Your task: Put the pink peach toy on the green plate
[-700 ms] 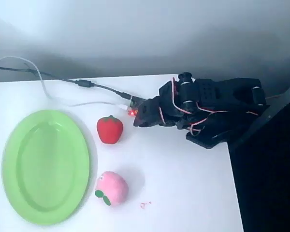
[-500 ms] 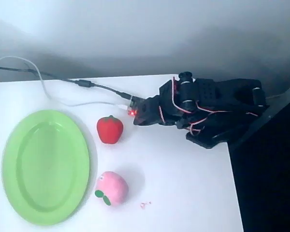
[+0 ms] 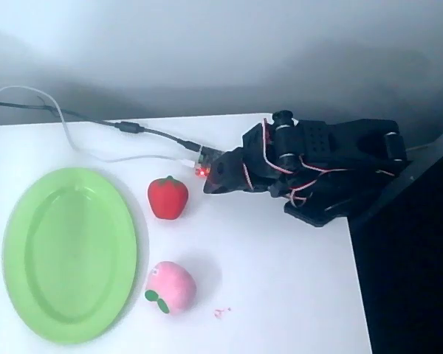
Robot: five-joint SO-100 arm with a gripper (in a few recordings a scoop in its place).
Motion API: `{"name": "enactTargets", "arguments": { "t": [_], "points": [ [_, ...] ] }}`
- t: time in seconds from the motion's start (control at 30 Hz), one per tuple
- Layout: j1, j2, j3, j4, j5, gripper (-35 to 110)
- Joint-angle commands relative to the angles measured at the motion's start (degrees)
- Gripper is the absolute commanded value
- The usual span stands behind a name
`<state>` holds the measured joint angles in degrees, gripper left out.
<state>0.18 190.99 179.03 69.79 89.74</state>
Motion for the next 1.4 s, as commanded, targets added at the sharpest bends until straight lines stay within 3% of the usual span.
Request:
{"name": "enactTargets", "arguments": {
  "t": [0.0,0.17,0.43,0.63,0.87,1.03,1.2,1.37],
  "points": [
    [-2.64,-6.59,-10.28,-1.76,5.19,0],
    [-18.63,-24.17,-29.79,-4.57,18.28,0],
    [-37.88,-52.38,-51.94,-11.25,27.60,2],
    [-39.46,-68.20,-58.45,-24.17,27.95,19],
    [-39.37,-80.42,-67.85,-24.26,25.31,37],
    [-39.73,-87.10,-68.38,-27.33,25.31,38],
    [-39.55,-94.57,-66.88,-36.74,25.66,33],
    [-39.55,-102.83,-72.07,-37.00,26.37,12]
  ]
}}
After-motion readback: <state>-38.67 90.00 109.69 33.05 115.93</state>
